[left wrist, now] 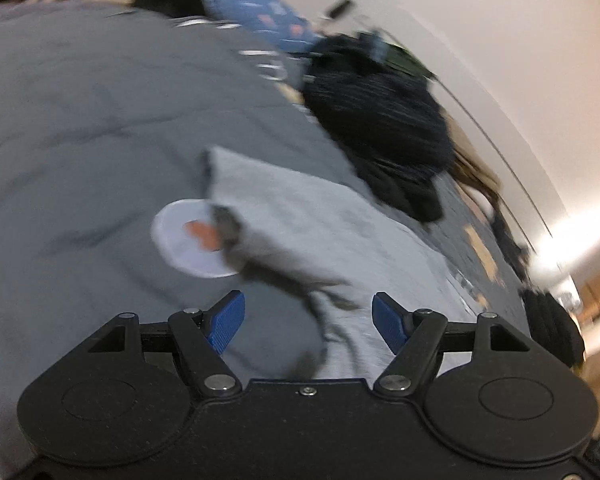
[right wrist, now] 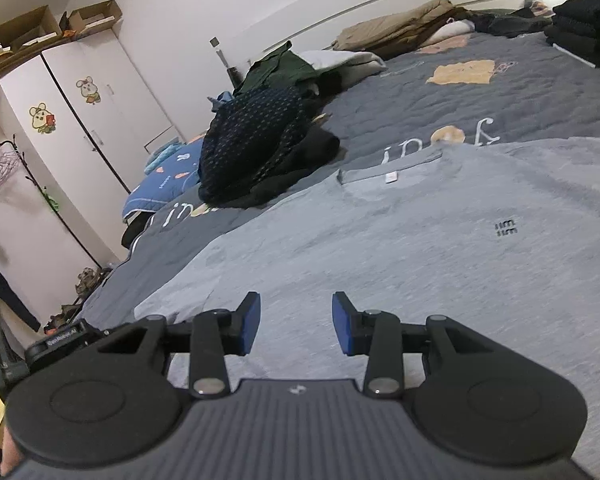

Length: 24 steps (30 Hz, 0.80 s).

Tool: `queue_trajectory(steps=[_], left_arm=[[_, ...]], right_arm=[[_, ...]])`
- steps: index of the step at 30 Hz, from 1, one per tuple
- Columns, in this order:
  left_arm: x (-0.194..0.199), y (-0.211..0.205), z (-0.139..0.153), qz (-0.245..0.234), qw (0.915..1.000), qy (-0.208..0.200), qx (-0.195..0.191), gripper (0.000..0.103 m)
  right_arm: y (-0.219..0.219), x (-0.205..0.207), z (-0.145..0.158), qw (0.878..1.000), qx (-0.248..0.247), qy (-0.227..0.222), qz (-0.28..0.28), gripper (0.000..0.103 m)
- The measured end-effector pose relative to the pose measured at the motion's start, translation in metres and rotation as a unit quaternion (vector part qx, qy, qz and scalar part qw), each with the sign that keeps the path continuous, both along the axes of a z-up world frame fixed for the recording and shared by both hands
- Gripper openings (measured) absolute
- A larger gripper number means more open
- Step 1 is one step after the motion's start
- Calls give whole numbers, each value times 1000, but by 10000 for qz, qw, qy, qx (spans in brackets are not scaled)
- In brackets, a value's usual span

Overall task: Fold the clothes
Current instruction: 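Grasp the sleeve with the left gripper and fold it across the shirt body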

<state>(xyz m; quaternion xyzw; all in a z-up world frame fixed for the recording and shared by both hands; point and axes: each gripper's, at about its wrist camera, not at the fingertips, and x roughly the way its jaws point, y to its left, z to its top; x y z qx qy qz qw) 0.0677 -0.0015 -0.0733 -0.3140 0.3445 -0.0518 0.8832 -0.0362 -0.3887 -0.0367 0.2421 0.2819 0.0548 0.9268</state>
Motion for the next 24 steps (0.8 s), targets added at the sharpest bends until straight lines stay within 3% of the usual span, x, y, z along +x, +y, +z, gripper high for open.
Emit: queue_trajectory(steps=[15, 19, 24], left_arm=[[24, 10, -19, 595, 9977, 164, -274, 67], [21, 1, -14, 467, 9988, 100, 69, 61], [34, 10, -19, 578, 9980, 142, -222, 51]], right_arm=[[7, 0, -2, 9993, 203, -119, 281, 38], [9, 1, -3, 9991, 212, -88, 344, 38], [6, 2, -4, 9992, 291, -56, 279, 38]])
